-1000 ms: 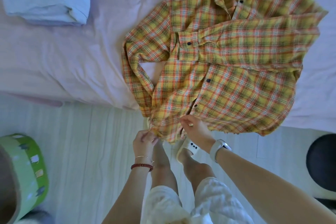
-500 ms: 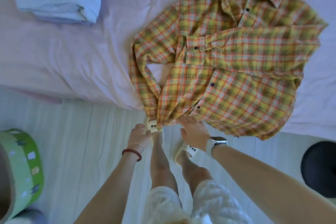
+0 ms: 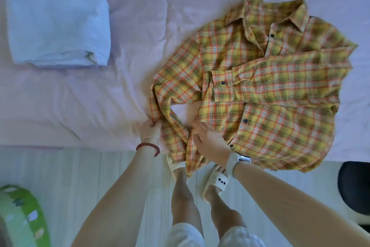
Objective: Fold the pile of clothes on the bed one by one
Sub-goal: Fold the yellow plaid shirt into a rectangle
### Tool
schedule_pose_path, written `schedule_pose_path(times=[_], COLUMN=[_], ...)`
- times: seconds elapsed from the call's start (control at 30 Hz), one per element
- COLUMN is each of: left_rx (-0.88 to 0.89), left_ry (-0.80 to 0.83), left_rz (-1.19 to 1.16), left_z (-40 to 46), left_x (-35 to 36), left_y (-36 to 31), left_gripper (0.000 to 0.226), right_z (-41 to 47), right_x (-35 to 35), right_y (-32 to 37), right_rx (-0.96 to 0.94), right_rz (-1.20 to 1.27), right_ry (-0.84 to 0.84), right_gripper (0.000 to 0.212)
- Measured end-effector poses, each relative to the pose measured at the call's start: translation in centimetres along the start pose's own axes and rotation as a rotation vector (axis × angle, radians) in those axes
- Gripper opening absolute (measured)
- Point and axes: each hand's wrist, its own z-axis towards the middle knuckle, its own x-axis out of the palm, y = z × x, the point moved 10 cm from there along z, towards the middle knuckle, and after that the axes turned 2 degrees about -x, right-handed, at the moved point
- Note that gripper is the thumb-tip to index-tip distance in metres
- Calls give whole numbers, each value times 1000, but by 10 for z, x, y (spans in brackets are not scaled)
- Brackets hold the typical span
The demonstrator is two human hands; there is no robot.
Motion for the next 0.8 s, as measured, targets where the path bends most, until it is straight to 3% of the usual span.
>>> schedule_pose_path(times=[0.07,0.17,0.3,0.47,0.57,0.67,0.73,0.8], left_rx=[-46,109,319,430,575,703,691,565], left_ry=[67,-34,-241,-265,-113,194,444,664], left_rz=[-68,-79,225,453,431,475,491,421], left_z=[4,-1,-2,4,-25,-67,-97,-113], left_x=[-6,-54,-136,-174,-158,-107,-64,-33], left_y=[7,-9,-49,-100,-127,-128,-116,-101], left_gripper=[18,19,26,26,33,30,17,17], right_z=[9,20,34,51,61,70,73,76], right_x=[2,12,28,0,-6,-3,-1,-3], right_y=[9,27,58,88,96,101,98,85], right_rx=[16,13,1,58,214,375,435,468], right_rz=[38,117,152,436,903,1193,1150,937], right_ry=[-23,-21,-1,-231,-142,74,187,218], right_gripper=[40,41,41,26,18,27,29,28])
